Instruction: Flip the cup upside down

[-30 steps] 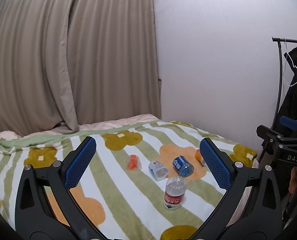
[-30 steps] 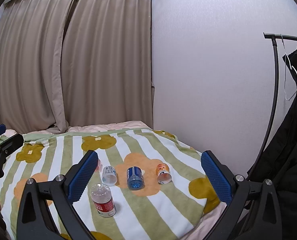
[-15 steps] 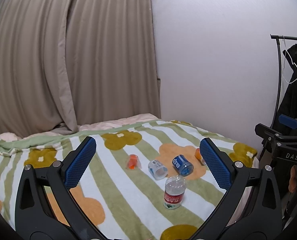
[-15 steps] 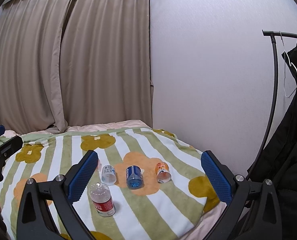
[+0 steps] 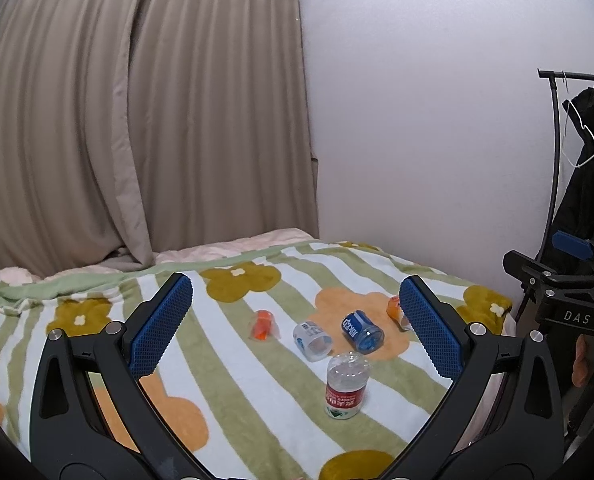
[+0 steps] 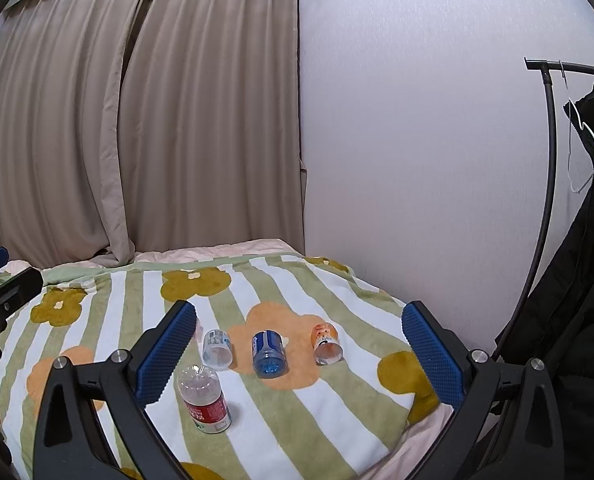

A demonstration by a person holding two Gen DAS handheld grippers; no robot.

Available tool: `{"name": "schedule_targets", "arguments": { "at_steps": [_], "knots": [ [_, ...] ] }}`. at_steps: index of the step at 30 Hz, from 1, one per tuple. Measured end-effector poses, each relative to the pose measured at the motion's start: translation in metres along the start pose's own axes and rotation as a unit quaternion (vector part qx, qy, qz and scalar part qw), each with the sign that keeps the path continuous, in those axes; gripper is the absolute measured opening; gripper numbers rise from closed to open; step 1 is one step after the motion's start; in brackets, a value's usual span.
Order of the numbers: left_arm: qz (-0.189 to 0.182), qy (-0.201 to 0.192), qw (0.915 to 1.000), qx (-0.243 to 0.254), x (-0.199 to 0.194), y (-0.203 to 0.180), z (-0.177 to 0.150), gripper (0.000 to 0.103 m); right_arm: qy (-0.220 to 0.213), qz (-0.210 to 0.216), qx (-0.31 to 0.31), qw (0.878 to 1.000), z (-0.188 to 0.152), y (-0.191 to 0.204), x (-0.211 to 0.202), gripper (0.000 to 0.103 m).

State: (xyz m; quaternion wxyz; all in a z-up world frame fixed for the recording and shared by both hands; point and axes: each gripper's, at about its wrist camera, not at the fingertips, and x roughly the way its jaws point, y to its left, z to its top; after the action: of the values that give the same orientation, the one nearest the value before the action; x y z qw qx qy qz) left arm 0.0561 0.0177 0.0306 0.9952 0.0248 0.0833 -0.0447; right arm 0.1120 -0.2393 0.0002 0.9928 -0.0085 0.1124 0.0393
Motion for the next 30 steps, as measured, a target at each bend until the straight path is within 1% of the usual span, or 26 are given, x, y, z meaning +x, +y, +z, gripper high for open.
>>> {"name": "schedule_targets", "arguments": {
  "at_steps": [13,16,19,24,30],
  "knots": [
    [0.001,0.0,1.0,0.003,-0.001,-0.001,0.0,0.103,0.001,0.001,0.002,1.0,0.0,0.0,0.002,0.103],
    [0.009,-0.001,0.9999,0.01,-0.002,-0.003,0.001,0.103,0.001,0.001,0.001,1.0,0.0,0.0,0.002,0.103],
    [0.008,-0.004,0.9999,0.014,-0.002,-0.004,0.001,0.103,0.002,-0.001,0.001,1.0,0.0,0.0,0.002,0.103],
    [0.006,-0.009,0.9999,0.006,-0.003,-0.001,0.001,0.103,0.001,-0.001,0.001,1.0,0.0,0.0,0.002,0.103],
    [0.005,-0.01,0.9998,-0.019,-0.002,0.007,0.001,0.103,0.002,0.0,0.002,1.0,-0.001,0.001,0.002,0.103]
  ]
}}
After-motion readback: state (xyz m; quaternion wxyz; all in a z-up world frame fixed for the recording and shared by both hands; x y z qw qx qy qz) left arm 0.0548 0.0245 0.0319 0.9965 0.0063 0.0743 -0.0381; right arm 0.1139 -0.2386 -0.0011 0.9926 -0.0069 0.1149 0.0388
